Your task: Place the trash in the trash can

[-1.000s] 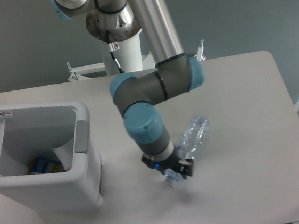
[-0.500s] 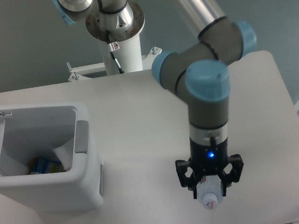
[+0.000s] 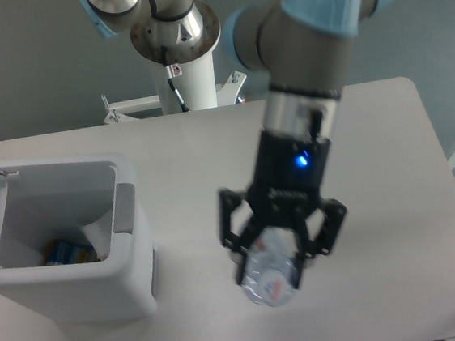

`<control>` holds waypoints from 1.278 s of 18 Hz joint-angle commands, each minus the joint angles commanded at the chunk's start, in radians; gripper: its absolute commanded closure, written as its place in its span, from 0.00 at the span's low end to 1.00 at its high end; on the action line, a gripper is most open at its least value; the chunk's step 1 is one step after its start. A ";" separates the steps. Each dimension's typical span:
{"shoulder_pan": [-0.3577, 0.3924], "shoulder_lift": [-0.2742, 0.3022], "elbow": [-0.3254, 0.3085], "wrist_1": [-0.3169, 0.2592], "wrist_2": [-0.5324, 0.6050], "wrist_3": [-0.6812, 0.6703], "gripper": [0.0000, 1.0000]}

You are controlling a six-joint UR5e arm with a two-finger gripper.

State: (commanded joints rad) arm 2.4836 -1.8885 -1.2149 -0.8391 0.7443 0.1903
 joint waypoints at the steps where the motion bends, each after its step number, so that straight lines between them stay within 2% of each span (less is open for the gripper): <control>1: -0.008 0.014 -0.002 -0.002 -0.020 -0.005 0.64; 6: -0.109 0.048 -0.024 0.000 -0.036 -0.005 0.61; 9: -0.149 0.072 -0.061 0.000 -0.034 -0.003 0.60; 13: -0.193 0.077 -0.113 0.003 -0.028 0.006 0.57; 14: -0.202 0.080 -0.130 0.006 -0.025 0.006 0.52; 16: -0.207 0.081 -0.175 0.035 -0.022 0.011 0.23; 17: -0.207 0.081 -0.196 0.054 -0.013 0.011 0.19; 18: -0.209 0.080 -0.212 0.067 -0.002 0.014 0.05; 19: -0.210 0.080 -0.219 0.072 0.001 0.023 0.00; 23: -0.209 0.083 -0.251 0.072 0.012 0.032 0.00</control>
State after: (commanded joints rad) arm 2.2749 -1.8055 -1.4664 -0.7670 0.7563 0.2224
